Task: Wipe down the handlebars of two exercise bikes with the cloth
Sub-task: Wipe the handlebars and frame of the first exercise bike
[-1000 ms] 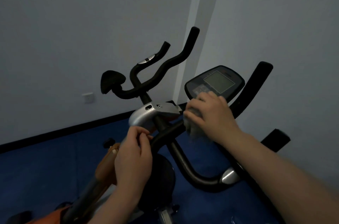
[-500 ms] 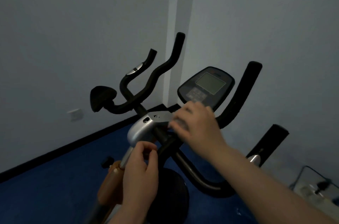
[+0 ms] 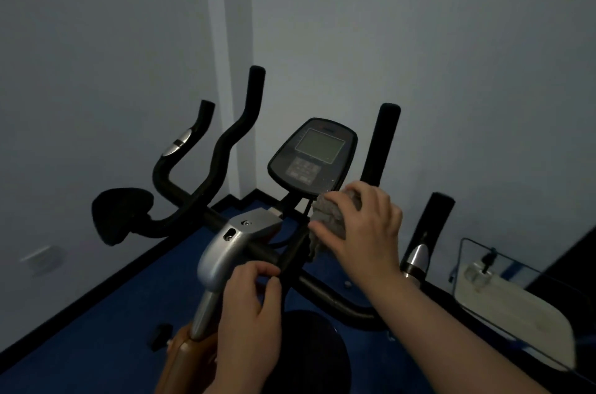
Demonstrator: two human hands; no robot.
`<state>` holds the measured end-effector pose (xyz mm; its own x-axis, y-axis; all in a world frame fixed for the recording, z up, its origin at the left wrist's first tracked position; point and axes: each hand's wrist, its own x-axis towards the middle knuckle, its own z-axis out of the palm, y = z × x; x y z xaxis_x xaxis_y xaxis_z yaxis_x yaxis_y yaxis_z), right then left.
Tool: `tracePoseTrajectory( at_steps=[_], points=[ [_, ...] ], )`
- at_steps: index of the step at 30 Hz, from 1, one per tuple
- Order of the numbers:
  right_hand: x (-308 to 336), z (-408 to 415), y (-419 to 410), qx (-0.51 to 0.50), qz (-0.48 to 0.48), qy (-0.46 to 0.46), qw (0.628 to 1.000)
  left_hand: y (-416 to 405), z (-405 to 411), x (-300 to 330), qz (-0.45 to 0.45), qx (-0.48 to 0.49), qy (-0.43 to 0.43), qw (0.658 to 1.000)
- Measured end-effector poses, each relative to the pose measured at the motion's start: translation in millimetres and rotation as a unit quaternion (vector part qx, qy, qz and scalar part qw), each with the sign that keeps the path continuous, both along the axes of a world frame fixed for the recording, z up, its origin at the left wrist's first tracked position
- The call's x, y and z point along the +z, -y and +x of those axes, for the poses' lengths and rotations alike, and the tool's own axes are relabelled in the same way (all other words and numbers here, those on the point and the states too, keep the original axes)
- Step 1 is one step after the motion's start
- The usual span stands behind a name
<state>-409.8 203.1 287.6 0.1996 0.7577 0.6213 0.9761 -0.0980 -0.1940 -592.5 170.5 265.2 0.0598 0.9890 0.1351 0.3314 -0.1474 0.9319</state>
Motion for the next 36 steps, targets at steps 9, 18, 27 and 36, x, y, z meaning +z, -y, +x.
tracePoseTrajectory(
  at_steps=[9,18,27,36],
  points=[
    [34.7,25.1,-5.9,0.036,0.018,-0.096,0.995,-22.9,-2.7,18.3,0.011,-0.059,-0.021,0.998],
    [18.8,6.6,-1.5,-0.009,0.041,-0.213,0.976,-24.8,19.2,19.5,0.050,-0.060,-0.097,0.992],
    [21.9,23.6,3.4,-0.061,0.042,-0.169,0.983,-25.5,15.3,11.3,0.025,-0.053,-0.078,0.995],
    [21.8,8.5,6.7,0.000,0.052,-0.222,0.974,-16.5,9.2,9.4,-0.003,-0.014,-0.047,0.999]
  ],
)
